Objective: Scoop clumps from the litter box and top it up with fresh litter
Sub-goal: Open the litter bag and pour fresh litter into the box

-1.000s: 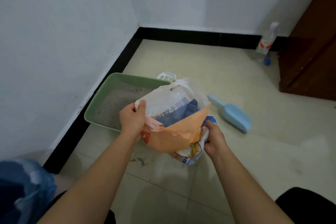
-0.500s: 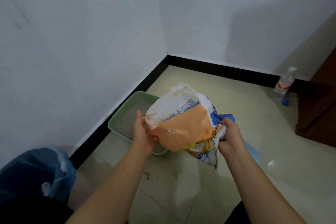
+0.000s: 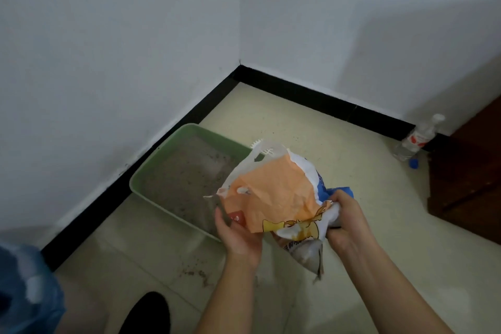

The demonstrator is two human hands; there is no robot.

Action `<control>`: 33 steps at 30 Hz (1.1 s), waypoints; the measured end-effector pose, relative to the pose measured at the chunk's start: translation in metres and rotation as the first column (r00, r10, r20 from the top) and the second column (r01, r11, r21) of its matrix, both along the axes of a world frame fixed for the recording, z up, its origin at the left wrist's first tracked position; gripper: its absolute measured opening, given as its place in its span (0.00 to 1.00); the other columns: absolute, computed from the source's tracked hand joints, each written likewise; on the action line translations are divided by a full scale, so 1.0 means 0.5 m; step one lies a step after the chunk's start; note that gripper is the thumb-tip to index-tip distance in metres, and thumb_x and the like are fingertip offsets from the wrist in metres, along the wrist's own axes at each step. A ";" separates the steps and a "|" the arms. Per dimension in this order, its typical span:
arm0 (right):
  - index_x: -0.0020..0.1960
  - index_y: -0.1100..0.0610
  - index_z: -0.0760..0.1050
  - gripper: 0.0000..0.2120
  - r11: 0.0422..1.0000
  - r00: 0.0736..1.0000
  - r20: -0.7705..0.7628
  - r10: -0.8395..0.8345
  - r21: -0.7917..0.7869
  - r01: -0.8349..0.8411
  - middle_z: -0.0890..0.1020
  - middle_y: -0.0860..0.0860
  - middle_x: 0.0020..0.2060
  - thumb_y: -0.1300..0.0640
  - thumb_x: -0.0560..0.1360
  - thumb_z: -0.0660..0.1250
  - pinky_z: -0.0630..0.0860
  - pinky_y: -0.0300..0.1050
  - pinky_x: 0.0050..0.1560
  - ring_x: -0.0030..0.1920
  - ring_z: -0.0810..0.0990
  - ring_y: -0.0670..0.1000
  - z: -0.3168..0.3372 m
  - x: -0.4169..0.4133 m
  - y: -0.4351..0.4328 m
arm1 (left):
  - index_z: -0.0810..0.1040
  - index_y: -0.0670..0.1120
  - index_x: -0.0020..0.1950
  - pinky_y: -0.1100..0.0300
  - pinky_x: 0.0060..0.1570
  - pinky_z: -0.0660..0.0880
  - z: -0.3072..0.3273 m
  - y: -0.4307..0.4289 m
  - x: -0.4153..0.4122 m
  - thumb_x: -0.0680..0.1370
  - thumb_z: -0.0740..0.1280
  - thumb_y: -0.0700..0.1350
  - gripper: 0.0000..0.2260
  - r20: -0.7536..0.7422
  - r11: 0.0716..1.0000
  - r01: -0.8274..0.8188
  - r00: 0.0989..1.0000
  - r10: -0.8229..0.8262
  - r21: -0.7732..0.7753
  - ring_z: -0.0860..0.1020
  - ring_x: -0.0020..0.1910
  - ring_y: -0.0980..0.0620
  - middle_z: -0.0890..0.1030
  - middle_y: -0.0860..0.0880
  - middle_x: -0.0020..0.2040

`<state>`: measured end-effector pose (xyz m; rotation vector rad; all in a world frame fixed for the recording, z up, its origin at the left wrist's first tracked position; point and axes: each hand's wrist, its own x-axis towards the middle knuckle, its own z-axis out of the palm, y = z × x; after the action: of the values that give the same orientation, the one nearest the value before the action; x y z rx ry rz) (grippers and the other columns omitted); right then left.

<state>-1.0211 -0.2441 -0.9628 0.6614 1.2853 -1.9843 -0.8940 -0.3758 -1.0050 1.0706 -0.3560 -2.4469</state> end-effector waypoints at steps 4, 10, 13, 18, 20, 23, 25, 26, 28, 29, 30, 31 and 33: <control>0.34 0.53 0.61 0.09 0.997 0.998 -0.057 0.018 0.070 -0.014 0.68 0.51 0.31 0.62 0.65 0.61 0.67 0.43 0.36 0.30 0.68 0.50 0.026 0.007 -0.043 | 0.75 0.54 0.69 0.42 0.67 0.69 -0.021 0.004 -0.027 0.76 0.55 0.68 0.29 0.011 0.993 0.106 0.994 -0.106 -0.049 0.77 0.64 0.44 0.80 0.47 0.64; 0.39 0.58 0.68 0.06 0.979 0.989 -0.140 0.056 0.203 -0.027 0.74 0.53 0.31 0.65 0.67 0.64 0.73 0.40 0.30 0.28 0.74 0.50 0.067 0.013 -0.087 | 0.75 0.56 0.66 0.42 0.62 0.74 -0.049 -0.048 -0.051 0.78 0.58 0.64 0.21 0.086 0.964 0.213 0.976 -0.201 -0.159 0.80 0.60 0.45 0.82 0.48 0.60; 0.55 0.61 0.74 0.13 0.939 0.939 -0.299 0.168 0.340 -0.059 0.83 0.57 0.40 0.65 0.71 0.69 0.79 0.45 0.33 0.35 0.84 0.53 0.080 0.028 -0.106 | 0.79 0.56 0.62 0.40 0.60 0.76 -0.069 -0.063 -0.047 0.78 0.61 0.63 0.19 0.181 0.938 0.308 0.943 -0.279 -0.158 0.81 0.57 0.44 0.83 0.47 0.57; 0.72 0.45 0.59 0.48 0.832 0.873 -0.309 0.377 0.526 -0.174 0.75 0.48 0.60 0.37 0.60 0.80 0.79 0.55 0.57 0.54 0.81 0.53 0.090 0.032 -0.158 | 0.81 0.51 0.60 0.42 0.59 0.76 -0.076 -0.064 -0.045 0.74 0.64 0.66 0.24 0.198 0.922 0.367 0.919 -0.340 -0.120 0.82 0.55 0.44 0.84 0.45 0.56; 0.76 0.41 0.49 0.57 0.734 0.815 -0.276 0.509 0.633 -0.245 0.67 0.48 0.62 0.35 0.58 0.80 0.73 0.55 0.63 0.59 0.74 0.54 0.083 0.037 -0.172 | 0.82 0.51 0.57 0.43 0.55 0.79 -0.066 -0.055 -0.055 0.73 0.66 0.67 0.24 0.272 0.910 0.392 0.898 -0.345 -0.138 0.84 0.51 0.44 0.85 0.46 0.51; 0.77 0.41 0.48 0.52 0.699 0.799 -0.300 0.521 0.687 -0.199 0.69 0.51 0.61 0.48 0.66 0.80 0.74 0.50 0.54 0.55 0.75 0.54 0.058 0.045 -0.177 | 0.80 0.51 0.59 0.47 0.50 0.81 -0.059 -0.045 -0.068 0.74 0.63 0.68 0.24 0.336 0.927 0.357 0.893 -0.301 -0.118 0.84 0.47 0.45 0.86 0.47 0.48; 0.77 0.44 0.54 0.45 0.693 0.799 -0.373 0.471 0.717 -0.074 0.72 0.51 0.58 0.56 0.68 0.77 0.74 0.47 0.49 0.51 0.75 0.52 0.049 0.035 -0.170 | 0.78 0.50 0.61 0.49 0.49 0.81 -0.052 -0.044 -0.067 0.78 0.59 0.66 0.23 0.317 0.955 0.282 0.918 -0.240 -0.093 0.83 0.49 0.45 0.85 0.46 0.50; 0.76 0.46 0.58 0.43 0.686 0.789 -0.411 0.457 0.727 -0.019 0.72 0.50 0.57 0.57 0.68 0.76 0.74 0.46 0.48 0.50 0.75 0.51 0.051 0.028 -0.165 | 0.77 0.50 0.63 0.48 0.50 0.80 -0.052 -0.046 -0.064 0.79 0.57 0.64 0.23 0.303 0.969 0.239 0.930 -0.209 -0.068 0.82 0.51 0.45 0.84 0.45 0.53; 0.74 0.47 0.63 0.38 0.661 0.763 -0.451 0.463 0.750 0.042 0.72 0.49 0.57 0.56 0.68 0.77 0.77 0.48 0.51 0.52 0.75 0.51 0.054 0.010 -0.157 | 0.75 0.50 0.65 0.46 0.53 0.80 -0.053 -0.052 -0.058 0.80 0.56 0.63 0.22 0.296 0.986 0.163 0.943 -0.150 -0.020 0.82 0.52 0.44 0.83 0.45 0.55; 0.72 0.47 0.65 0.36 0.650 0.746 -0.467 0.475 0.758 0.061 0.72 0.48 0.57 0.54 0.68 0.77 0.77 0.49 0.53 0.53 0.75 0.51 0.056 0.004 -0.156 | 0.74 0.50 0.65 0.44 0.53 0.79 -0.053 -0.052 -0.054 0.81 0.56 0.62 0.21 0.303 0.991 0.133 0.945 -0.123 -0.012 0.82 0.52 0.44 0.82 0.44 0.56; 0.71 0.47 0.66 0.34 0.642 0.725 -0.484 0.489 0.763 0.076 0.72 0.48 0.57 0.53 0.69 0.76 0.76 0.48 0.54 0.54 0.75 0.51 0.058 0.000 -0.157 | 0.74 0.51 0.65 0.44 0.53 0.79 -0.057 -0.049 -0.051 0.81 0.56 0.61 0.20 0.311 0.995 0.104 0.946 -0.095 -0.011 0.81 0.52 0.44 0.82 0.44 0.56; 0.70 0.46 0.68 0.32 0.640 0.703 -0.506 0.501 0.763 0.093 0.72 0.47 0.56 0.53 0.69 0.76 0.75 0.46 0.52 0.54 0.74 0.50 0.061 -0.002 -0.162 | 0.74 0.50 0.65 0.43 0.53 0.80 -0.061 -0.046 -0.048 0.82 0.57 0.59 0.18 0.331 0.997 0.076 0.941 -0.064 -0.022 0.81 0.53 0.44 0.81 0.44 0.57; 0.68 0.45 0.69 0.29 0.637 0.663 -0.543 0.514 0.760 0.128 0.73 0.46 0.56 0.54 0.70 0.74 0.72 0.41 0.45 0.53 0.73 0.48 0.068 -0.005 -0.180 | 0.68 0.49 0.69 0.42 0.54 0.79 -0.064 -0.044 -0.043 0.82 0.60 0.52 0.16 0.398 0.996 -0.021 0.916 0.056 -0.091 0.79 0.55 0.43 0.78 0.44 0.62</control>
<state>-1.0236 -0.3342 -0.9287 -0.0390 2.6384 -1.4424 -0.9155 -0.3977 -1.0371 1.5265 -0.5547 -2.1435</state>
